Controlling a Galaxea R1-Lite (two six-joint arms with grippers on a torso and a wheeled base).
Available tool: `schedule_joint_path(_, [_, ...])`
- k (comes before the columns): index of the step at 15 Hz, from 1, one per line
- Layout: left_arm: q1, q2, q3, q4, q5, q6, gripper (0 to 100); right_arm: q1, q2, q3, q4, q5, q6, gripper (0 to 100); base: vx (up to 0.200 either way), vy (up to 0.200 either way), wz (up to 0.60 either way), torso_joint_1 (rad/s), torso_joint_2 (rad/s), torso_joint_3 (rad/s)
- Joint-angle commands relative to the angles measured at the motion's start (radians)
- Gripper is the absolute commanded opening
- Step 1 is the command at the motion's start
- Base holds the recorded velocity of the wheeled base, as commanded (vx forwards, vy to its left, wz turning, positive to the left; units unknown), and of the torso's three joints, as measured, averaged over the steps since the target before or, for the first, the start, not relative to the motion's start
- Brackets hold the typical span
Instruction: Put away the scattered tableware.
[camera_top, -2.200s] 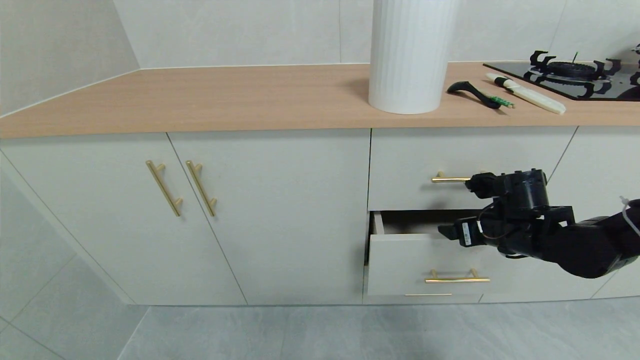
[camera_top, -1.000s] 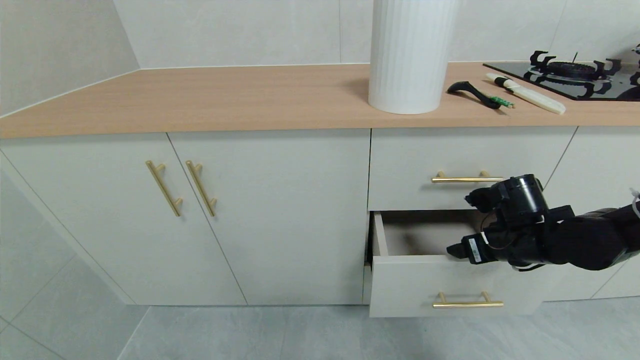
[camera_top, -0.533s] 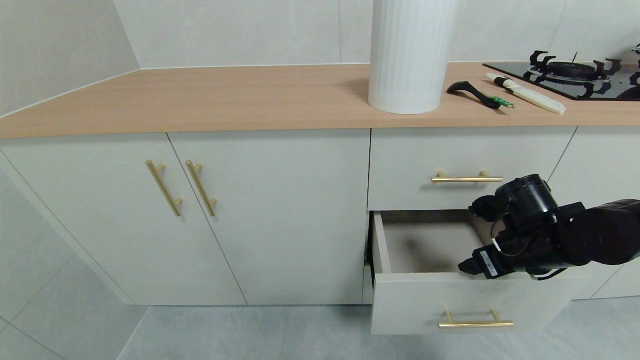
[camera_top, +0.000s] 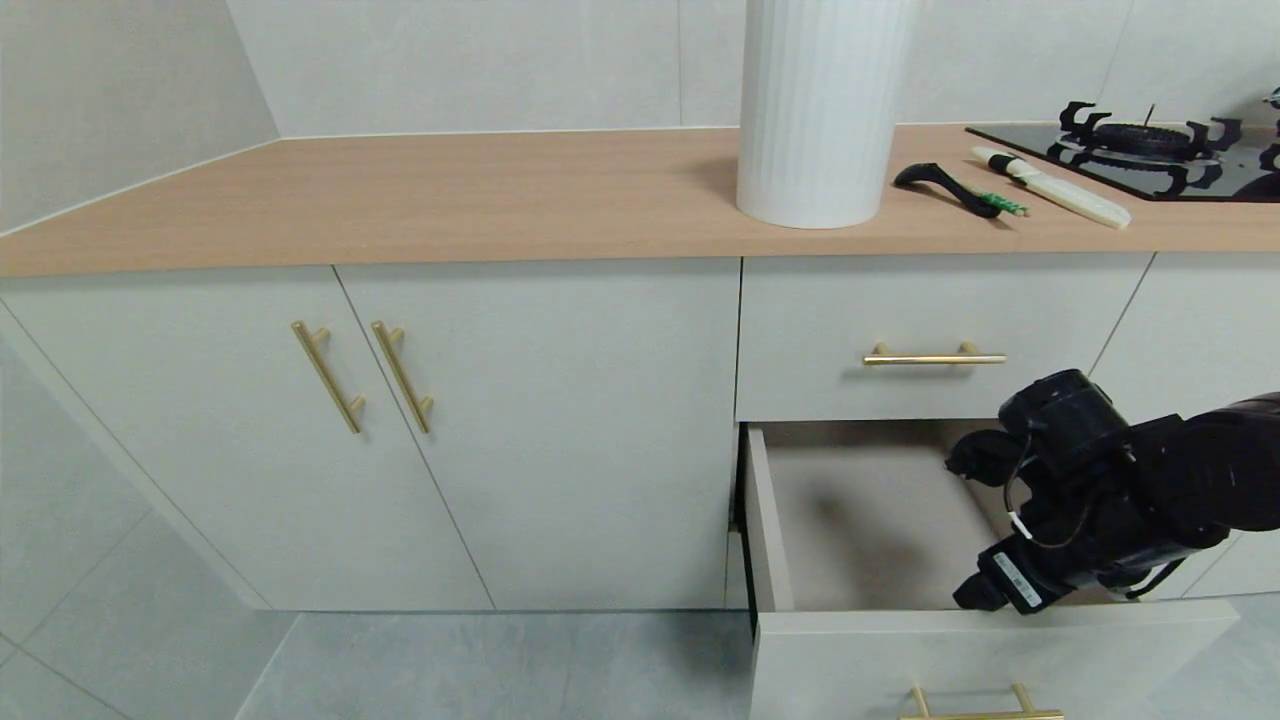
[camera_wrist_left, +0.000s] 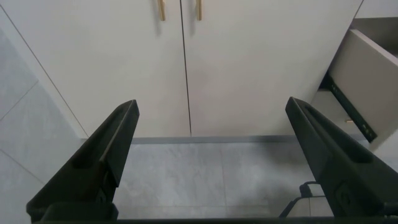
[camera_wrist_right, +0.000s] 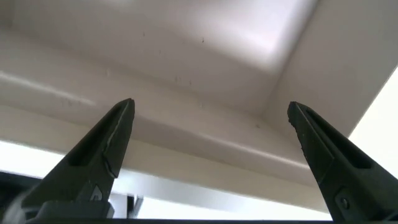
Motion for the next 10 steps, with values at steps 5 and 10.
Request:
schedule_joint_path(5, [0.0, 0.002, 0.0, 0.0, 0.001, 0.0, 100, 0.035, -0.04, 0.006, 0.164, -0.009, -0.049, 100, 0.0, 0.0, 0.0, 0.0, 0.0, 0.0])
schedule_joint_path(10, [0.0, 0.002, 0.0, 0.0, 0.0, 0.0, 100, 0.075, -0.044, 0.009, 0.328, -0.035, -0.092, 100, 0.0, 0.0, 0.0, 0.0, 0.0, 0.0])
